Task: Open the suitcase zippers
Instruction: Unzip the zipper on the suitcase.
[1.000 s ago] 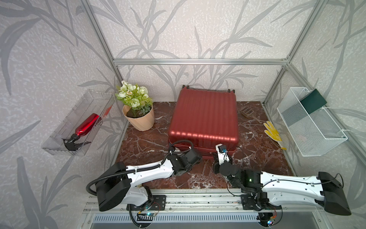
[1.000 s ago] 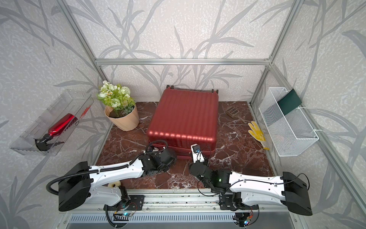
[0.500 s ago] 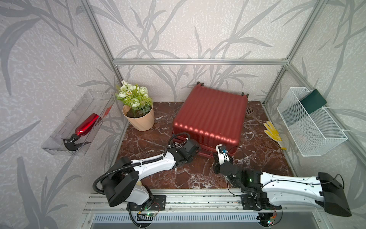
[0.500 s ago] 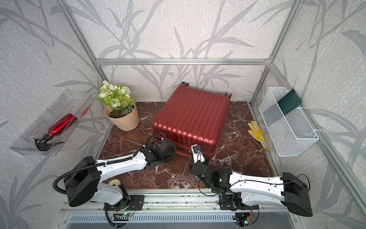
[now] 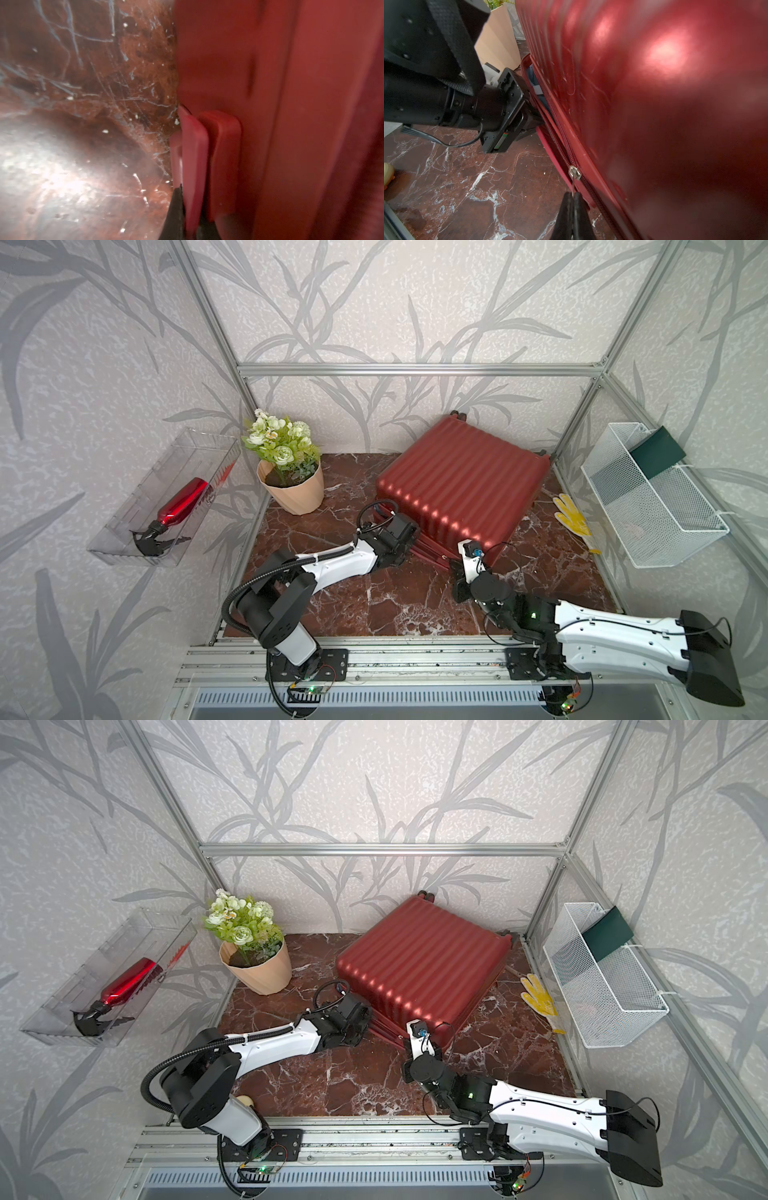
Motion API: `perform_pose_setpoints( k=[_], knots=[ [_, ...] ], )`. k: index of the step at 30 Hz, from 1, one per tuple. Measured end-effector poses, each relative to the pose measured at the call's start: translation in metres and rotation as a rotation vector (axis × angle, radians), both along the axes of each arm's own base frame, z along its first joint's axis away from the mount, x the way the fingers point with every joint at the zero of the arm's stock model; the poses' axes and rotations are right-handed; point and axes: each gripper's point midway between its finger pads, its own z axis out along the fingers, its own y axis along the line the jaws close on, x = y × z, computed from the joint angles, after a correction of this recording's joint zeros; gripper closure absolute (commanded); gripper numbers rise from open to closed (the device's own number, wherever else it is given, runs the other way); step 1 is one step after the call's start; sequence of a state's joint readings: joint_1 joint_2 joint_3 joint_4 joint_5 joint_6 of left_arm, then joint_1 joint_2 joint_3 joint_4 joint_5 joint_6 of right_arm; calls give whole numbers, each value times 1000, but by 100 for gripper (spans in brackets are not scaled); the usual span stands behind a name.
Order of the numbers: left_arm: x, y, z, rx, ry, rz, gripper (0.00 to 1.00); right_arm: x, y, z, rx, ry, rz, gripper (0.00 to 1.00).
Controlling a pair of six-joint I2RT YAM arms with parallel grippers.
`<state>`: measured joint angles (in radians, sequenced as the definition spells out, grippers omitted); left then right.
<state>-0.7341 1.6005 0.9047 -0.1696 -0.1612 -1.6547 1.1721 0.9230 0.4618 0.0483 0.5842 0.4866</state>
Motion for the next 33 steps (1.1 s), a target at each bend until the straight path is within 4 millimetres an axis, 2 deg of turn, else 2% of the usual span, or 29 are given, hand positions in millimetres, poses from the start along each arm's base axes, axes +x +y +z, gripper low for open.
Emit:
perform_pose_setpoints(
  k=[7,16,19,22,29,33],
  knots=[
    [-11,18,3,46,37,5,100,-5,-13,6,12,25,50,100],
    [-32,78,4,97,104,102,100,-37,-17,2,9,80,203,100],
    [-42,91,4,101,117,123,100,-41,-17,-3,-11,94,220,100],
    [-42,110,4,125,121,167,100,-36,-32,-4,-49,73,161,100],
    [-48,113,3,101,124,127,100,-29,-48,-5,-120,30,98,100],
    [-46,113,3,96,115,99,100,-13,-55,-3,-150,-8,27,100]
  ],
)
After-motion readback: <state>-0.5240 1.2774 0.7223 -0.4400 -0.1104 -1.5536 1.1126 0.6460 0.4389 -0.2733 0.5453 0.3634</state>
